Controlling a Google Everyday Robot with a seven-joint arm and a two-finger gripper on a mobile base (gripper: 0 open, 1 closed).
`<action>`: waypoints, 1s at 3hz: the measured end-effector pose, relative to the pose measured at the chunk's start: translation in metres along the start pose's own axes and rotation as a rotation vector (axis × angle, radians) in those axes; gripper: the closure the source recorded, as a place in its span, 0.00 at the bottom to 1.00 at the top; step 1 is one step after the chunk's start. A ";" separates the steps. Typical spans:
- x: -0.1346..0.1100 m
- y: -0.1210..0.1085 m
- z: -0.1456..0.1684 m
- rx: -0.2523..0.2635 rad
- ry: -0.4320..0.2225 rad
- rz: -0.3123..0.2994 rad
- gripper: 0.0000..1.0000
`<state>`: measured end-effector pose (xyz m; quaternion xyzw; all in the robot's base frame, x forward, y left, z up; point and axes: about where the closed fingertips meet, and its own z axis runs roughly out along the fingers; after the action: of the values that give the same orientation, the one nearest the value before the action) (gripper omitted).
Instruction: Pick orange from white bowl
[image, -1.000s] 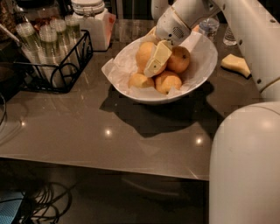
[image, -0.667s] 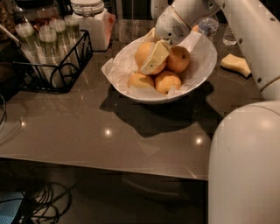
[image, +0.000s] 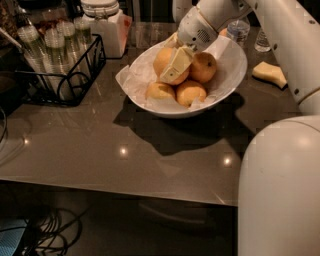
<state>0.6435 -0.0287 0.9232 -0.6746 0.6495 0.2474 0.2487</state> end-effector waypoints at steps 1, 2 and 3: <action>-0.002 0.000 -0.002 0.000 -0.001 0.000 1.00; -0.025 0.028 -0.039 0.080 -0.105 -0.060 1.00; -0.088 0.095 -0.091 0.210 -0.280 -0.192 1.00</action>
Offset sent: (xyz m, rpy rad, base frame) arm -0.1298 -0.0790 0.1003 0.3446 -0.2455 -0.1593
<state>0.5467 -0.0251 1.0486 -0.6629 0.5634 0.2450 0.4280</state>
